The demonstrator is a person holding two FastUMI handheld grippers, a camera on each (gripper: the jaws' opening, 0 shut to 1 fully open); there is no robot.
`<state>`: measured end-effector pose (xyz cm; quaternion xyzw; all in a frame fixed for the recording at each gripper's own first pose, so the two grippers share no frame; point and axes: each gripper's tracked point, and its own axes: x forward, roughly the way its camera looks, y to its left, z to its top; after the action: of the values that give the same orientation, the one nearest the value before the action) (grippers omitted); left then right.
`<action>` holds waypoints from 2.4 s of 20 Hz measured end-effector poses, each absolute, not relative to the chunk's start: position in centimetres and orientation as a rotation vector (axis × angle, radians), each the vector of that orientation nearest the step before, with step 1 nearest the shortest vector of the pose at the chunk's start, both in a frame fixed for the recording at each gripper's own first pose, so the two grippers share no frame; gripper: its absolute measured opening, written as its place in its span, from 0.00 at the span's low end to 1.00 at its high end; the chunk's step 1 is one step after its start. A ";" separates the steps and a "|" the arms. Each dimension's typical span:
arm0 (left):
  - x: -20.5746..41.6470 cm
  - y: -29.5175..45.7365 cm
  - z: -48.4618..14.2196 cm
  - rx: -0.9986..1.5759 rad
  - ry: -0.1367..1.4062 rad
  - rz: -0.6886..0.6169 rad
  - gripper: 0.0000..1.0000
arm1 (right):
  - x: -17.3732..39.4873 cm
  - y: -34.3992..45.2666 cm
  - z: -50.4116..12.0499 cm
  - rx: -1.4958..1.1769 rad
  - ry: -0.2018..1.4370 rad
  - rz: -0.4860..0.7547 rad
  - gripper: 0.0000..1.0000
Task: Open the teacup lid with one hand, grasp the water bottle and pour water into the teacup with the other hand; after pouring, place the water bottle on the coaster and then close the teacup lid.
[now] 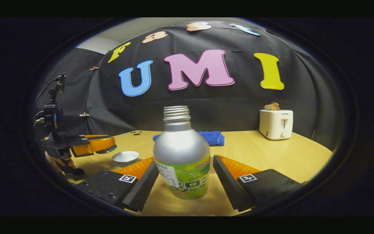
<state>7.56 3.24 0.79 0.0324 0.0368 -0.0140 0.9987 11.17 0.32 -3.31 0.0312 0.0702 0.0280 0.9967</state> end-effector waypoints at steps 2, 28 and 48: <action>7.3 3.7 0.9 0.062 0.067 -0.022 0.30 | 11.7 0.3 -3.6 0.071 0.151 0.053 0.98; 2.1 14.4 1.0 0.098 0.013 0.092 0.30 | 19.4 3.3 -0.8 -1.040 0.060 0.000 0.80; 1.5 16.3 -0.9 0.052 0.021 0.092 0.30 | 20.9 7.2 -2.5 -1.620 -0.069 0.096 0.80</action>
<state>1.54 16.32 -0.86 0.0260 0.0103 0.0460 0.9985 20.88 7.23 -2.47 -0.7237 -0.0308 0.0429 0.6880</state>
